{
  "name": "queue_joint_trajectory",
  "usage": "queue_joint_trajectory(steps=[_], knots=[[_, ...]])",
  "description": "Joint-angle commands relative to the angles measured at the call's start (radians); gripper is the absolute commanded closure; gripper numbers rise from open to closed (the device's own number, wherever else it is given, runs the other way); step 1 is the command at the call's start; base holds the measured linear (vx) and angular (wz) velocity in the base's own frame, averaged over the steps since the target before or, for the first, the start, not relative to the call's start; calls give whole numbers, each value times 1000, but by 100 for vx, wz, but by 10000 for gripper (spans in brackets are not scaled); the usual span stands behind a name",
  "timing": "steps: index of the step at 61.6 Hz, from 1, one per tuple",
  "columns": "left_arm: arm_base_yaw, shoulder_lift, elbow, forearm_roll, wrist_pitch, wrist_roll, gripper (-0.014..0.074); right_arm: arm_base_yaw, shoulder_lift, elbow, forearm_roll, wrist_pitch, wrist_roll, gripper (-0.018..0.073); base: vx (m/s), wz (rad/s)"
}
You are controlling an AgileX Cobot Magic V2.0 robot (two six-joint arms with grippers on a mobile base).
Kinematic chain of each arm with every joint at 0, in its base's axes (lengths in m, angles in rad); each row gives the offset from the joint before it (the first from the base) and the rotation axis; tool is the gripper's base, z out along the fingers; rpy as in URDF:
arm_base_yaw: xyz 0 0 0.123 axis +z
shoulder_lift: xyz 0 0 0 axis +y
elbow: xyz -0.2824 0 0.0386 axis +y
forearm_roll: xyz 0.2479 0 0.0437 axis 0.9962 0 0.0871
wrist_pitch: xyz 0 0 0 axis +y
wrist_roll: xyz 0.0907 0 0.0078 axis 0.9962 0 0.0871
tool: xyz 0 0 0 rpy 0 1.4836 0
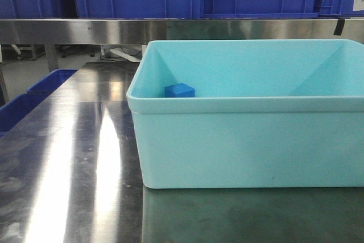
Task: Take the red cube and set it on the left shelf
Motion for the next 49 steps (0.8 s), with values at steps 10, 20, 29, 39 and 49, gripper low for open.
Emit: queue_joint_trajectory(steps=[10, 20, 29, 39, 49], knots=[[-7, 0, 22, -5, -90, 1, 491, -6, -19, -25, 0, -88, -7, 503, 0, 0], [-7, 0, 22, -5, -90, 1, 491, -6, -19, -25, 0, -88, -7, 503, 0, 0], [-7, 0, 22, -5, -90, 1, 491, -6, -19, -25, 0, -88, -7, 503, 0, 0], [-7, 0, 22, -5, -90, 1, 491, -6, -19, -25, 0, -88, -7, 503, 0, 0], [-7, 0, 22, -5, -90, 1, 491, -6, -19, -25, 0, -88, -7, 503, 0, 0]])
